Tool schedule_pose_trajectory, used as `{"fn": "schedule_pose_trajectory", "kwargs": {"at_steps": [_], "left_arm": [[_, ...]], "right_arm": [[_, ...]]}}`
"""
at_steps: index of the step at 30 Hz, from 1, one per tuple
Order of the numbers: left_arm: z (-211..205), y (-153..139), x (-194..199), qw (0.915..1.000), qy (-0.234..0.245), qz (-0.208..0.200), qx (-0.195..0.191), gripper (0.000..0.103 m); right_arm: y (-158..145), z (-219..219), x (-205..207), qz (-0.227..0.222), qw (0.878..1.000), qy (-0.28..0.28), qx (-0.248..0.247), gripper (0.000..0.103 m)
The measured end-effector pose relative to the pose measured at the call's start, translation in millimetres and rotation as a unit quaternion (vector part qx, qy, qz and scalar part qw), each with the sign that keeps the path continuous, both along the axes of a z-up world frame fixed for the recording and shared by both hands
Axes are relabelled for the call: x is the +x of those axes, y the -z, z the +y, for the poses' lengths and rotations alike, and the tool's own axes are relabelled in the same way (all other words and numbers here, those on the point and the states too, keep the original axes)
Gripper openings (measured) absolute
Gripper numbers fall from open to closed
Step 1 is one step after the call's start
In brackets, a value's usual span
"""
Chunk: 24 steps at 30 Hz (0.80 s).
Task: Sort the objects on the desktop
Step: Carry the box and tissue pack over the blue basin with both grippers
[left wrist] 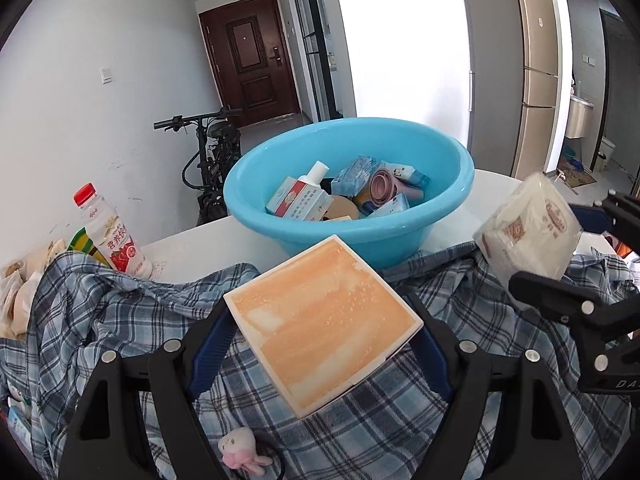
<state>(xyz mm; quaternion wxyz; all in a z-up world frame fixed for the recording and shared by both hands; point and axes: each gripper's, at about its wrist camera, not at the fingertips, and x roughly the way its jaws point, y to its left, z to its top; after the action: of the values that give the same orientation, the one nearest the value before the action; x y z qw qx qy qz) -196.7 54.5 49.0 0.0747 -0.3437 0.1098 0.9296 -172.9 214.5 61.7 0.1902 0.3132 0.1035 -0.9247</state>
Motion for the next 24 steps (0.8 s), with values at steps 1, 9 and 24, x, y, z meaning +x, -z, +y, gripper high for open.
{"fn": "schedule_pose_trajectory", "kwargs": {"at_steps": [1,9,24], "left_arm": [[0,-1,-2,1.0000,0.000,0.001,0.001,0.083],[-1,-12,-11,0.9999,0.007,0.011,-0.007,0.083],[7,-19,-50,0.9996,0.010,0.018,-0.018,0.083]], "right_arm": [[-4,-1,-3,0.005,1.000,0.000,0.000,0.070],[-17,-1,-27,0.011,1.000,0.000,-0.014,0.070],[-34,22,-48,0.028,0.998,0.029,-0.045,0.070]]}}
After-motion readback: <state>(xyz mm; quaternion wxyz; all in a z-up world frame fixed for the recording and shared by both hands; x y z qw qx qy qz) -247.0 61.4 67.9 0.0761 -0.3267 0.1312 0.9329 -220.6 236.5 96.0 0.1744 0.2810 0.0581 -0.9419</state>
